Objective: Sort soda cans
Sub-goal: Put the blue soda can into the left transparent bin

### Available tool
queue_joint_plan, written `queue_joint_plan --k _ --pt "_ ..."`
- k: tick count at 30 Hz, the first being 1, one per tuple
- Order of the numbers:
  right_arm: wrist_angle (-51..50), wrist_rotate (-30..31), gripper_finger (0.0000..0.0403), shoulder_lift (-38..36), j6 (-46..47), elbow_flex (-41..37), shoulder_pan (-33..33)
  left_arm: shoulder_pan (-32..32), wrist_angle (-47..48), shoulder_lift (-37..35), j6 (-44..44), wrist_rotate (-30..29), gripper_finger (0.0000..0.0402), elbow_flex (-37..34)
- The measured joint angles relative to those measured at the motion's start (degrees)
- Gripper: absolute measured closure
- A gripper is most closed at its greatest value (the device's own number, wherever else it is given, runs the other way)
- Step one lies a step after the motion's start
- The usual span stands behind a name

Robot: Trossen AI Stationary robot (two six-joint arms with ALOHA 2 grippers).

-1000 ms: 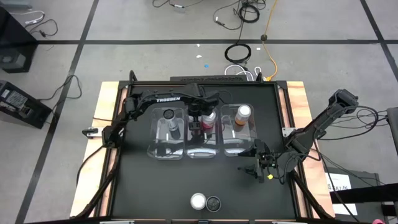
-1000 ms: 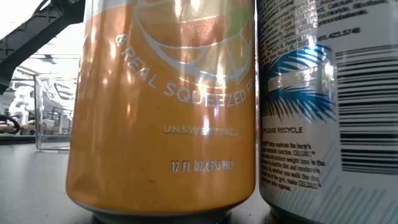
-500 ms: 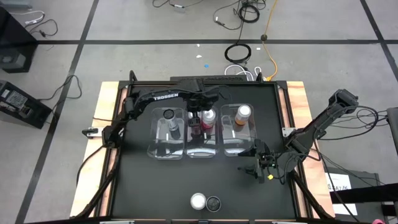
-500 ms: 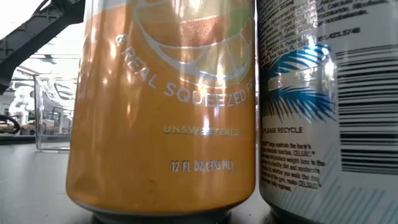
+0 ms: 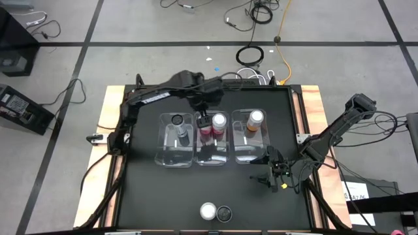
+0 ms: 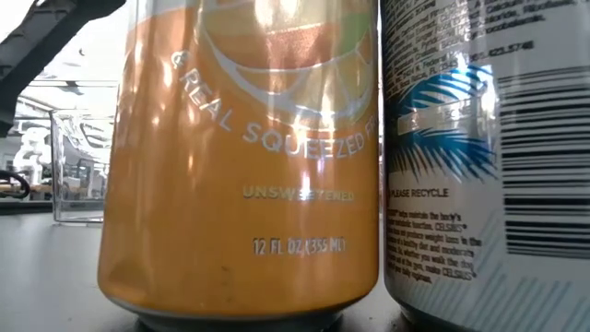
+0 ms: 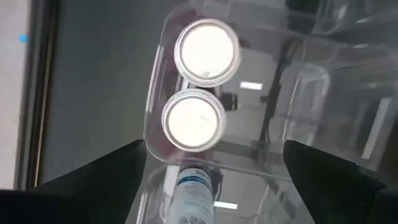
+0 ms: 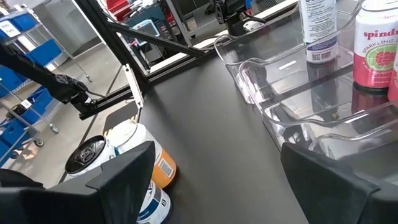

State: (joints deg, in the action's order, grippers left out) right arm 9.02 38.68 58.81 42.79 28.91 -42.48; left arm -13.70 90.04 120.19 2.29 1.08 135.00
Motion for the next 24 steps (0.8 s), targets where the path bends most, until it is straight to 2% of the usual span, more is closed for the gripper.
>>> queue_joint_plan --k 8,12,15,18,24 --pt "-0.1 0.0 0.0062 0.0 0.0 0.0 0.0 5.2 0.0 -9.3 -2.0 0.1 0.0015 -0.2" --pt "0.0 0.0 0.0062 0.0 0.0 0.0 0.0 10.3 -1.0 -12.4 -1.3 0.1 0.0015 -0.2" --pt "0.3 0.2 0.0062 0.0 0.0 0.0 0.0 15.4 -6.0 -13.6 -0.7 0.2 0.0015 -0.8" --pt "1.4 0.2 0.0062 0.0 0.0 0.0 0.0 20.2 -12.9 -14.6 -1.7 -1.0 0.0015 -4.1" --pt "2.4 0.2 0.0062 0.0 0.0 0.0 0.0 26.7 -22.9 -15.6 -8.8 -10.4 0.0015 -17.1"
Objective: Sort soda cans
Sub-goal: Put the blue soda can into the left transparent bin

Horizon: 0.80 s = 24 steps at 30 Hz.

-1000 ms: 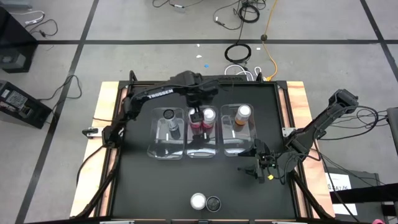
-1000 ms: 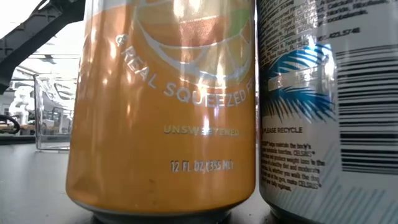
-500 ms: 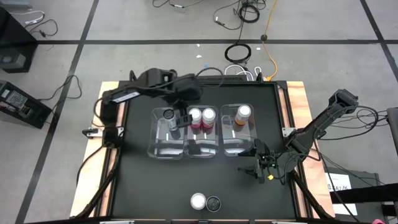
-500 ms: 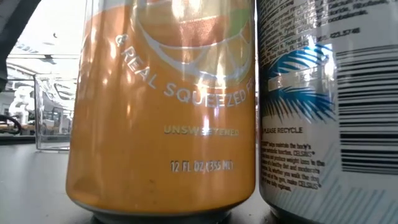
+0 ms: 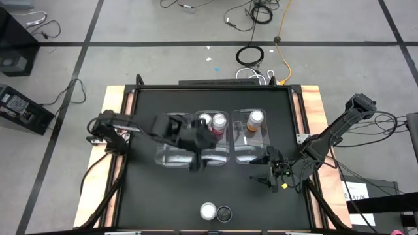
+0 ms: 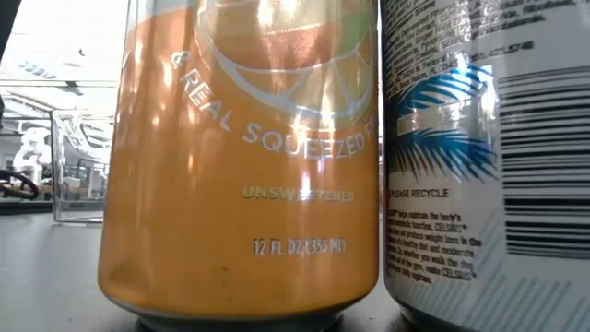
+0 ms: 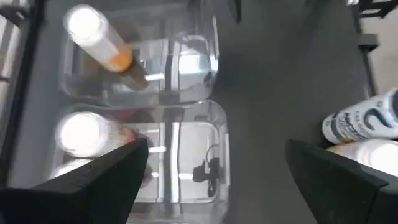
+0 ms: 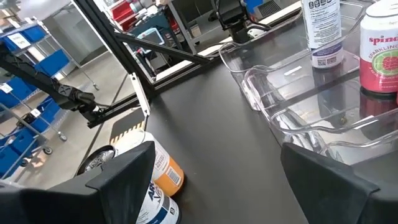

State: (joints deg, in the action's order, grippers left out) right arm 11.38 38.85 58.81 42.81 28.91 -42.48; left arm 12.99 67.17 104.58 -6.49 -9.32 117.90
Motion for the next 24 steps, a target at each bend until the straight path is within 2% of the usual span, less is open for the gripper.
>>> queue_joint_plan --k 7,11,16,20,24 --pt "0.6 0.1 0.0062 0.0 -0.3 0.0 0.0 5.5 -21.7 -6.0 -7.9 -0.6 0.0015 -21.5" --pt "0.5 0.2 0.0062 0.1 -1.8 0.6 0.2 7.9 -35.3 -13.2 -10.5 -1.5 0.0015 -35.0" --pt "-0.9 0.2 0.0062 1.9 -8.3 6.1 2.1 10.9 -49.5 -23.2 -15.3 -5.1 0.0015 -51.0" --pt "-9.3 0.2 0.0062 5.6 -12.2 14.3 4.0 14.3 -60.5 -30.5 -17.2 -7.7 0.0015 -61.0" --pt "-24.8 0.1 0.0062 11.8 -12.5 25.6 6.0 18.2 -65.0 -36.7 -16.9 -10.1 0.0015 -67.9"
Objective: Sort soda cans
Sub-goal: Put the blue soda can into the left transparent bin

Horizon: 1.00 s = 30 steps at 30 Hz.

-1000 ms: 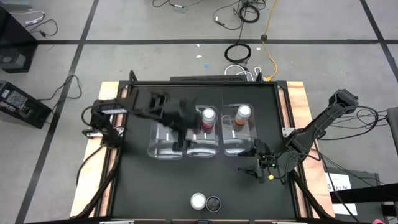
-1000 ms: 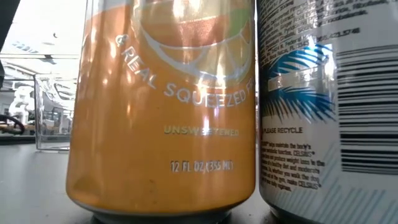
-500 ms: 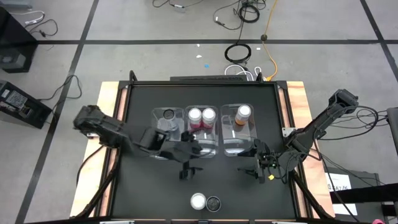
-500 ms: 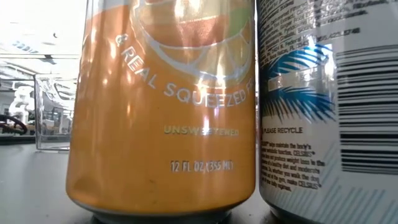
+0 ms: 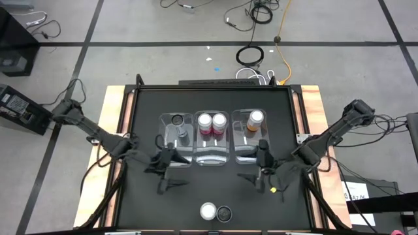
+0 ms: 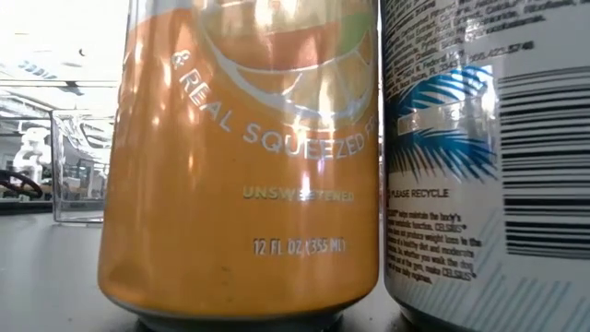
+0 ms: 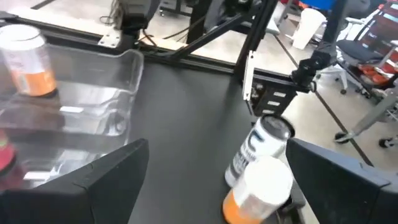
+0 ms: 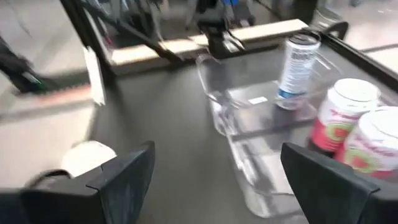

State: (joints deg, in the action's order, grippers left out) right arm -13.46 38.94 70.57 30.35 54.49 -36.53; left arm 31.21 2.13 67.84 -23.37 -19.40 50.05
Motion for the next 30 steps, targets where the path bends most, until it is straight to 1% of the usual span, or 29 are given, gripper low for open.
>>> queue_joint_plan --k 3,5,9,12,14,17,20,22,25,28,30 --pt "-10.2 0.0 0.0062 6.3 0.0 9.7 1.3 2.9 0.0 -3.9 -0.3 -2.7 0.0015 -3.7" --pt "-15.6 0.0 0.0062 11.2 0.0 16.3 2.0 4.7 0.7 -6.4 -0.3 -2.7 0.0015 -5.7" --pt "-23.2 -0.1 0.0062 21.3 0.1 29.2 3.2 7.6 9.5 -10.9 -0.4 -1.9 0.0015 -7.7" --pt "-24.7 0.0 0.0062 27.6 1.3 36.9 3.5 9.0 16.8 -12.8 -1.3 0.9 0.0015 -8.0" --pt "-24.6 0.0 0.0062 30.6 1.4 40.6 3.7 9.5 19.3 -13.3 -5.3 1.1 0.0015 -8.0" --pt "-24.4 -0.4 0.0062 34.2 2.7 45.0 4.3 10.5 21.1 -13.9 -7.4 1.1 0.0015 -8.0" --pt "-24.7 -3.4 0.0062 37.3 2.1 49.7 5.2 12.9 21.3 -15.0 -4.9 0.9 0.0015 -8.0" --pt "-25.4 -4.7 0.0062 39.6 0.5 53.8 5.5 15.0 20.9 -16.2 -3.7 -1.4 0.0015 -8.3" --pt "-28.7 -4.9 0.0062 43.8 -1.1 61.8 5.5 18.4 20.2 -18.9 -3.3 -6.3 0.0015 -10.0" --pt "-34.8 -5.2 0.0062 48.5 -2.2 70.5 5.4 21.4 17.8 -21.7 -3.3 -10.4 0.0015 -12.6" --pt "-40.4 -7.1 0.0062 51.9 -1.9 76.7 5.5 23.2 15.0 -23.4 -3.8 -12.6 0.0015 -15.1"
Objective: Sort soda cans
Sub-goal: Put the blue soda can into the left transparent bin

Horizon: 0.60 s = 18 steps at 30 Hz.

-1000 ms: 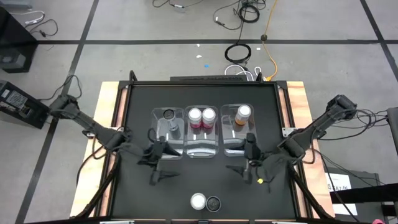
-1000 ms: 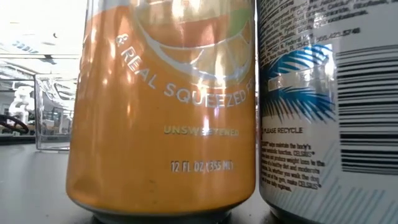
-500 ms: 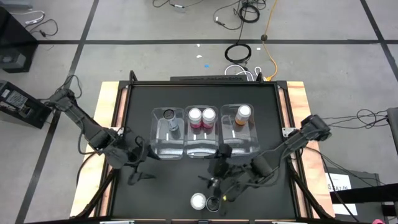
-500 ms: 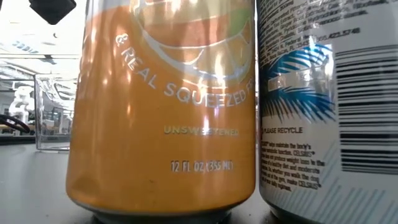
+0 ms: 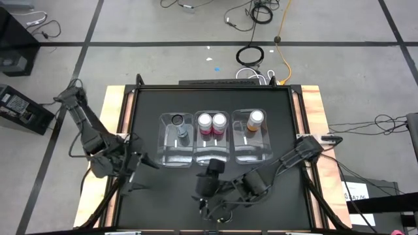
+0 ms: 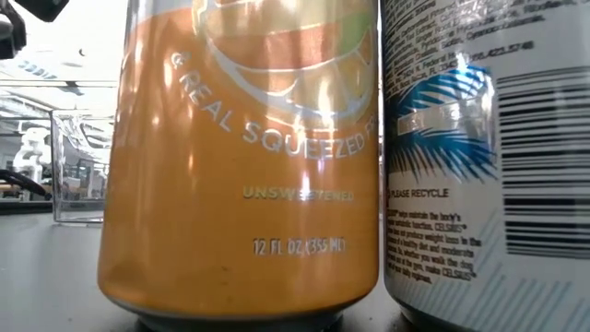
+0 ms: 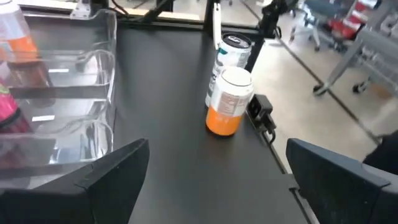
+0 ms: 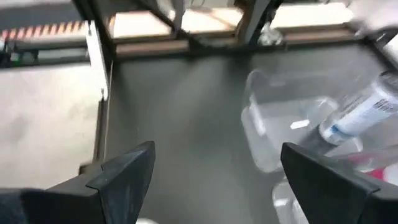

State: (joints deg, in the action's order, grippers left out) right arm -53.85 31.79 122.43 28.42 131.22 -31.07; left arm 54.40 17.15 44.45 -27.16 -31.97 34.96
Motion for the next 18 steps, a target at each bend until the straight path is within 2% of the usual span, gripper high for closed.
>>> queue_joint_plan --k 2,5,9,11,18 --pt "-4.5 -3.1 0.0062 2.9 2.0 4.0 0.2 1.7 -2.8 -1.1 -1.1 -2.2 0.0015 -2.6" --pt "-3.8 -10.9 0.0062 3.0 6.8 0.7 0.7 4.1 -7.0 -2.2 -2.1 -4.9 0.0015 -6.1" --pt "-8.1 -20.9 0.0062 3.8 14.5 0.9 1.4 6.7 -11.4 -2.4 -2.5 -7.4 0.0015 -9.8" --pt "-10.0 -21.9 0.0062 3.9 17.2 0.8 1.5 7.4 -13.8 -2.4 -2.5 -7.4 0.0015 -11.0" --pt "-13.9 -17.1 0.0062 2.5 18.5 0.8 1.3 8.4 -15.6 -2.4 -2.2 -7.5 0.0015 -11.6"
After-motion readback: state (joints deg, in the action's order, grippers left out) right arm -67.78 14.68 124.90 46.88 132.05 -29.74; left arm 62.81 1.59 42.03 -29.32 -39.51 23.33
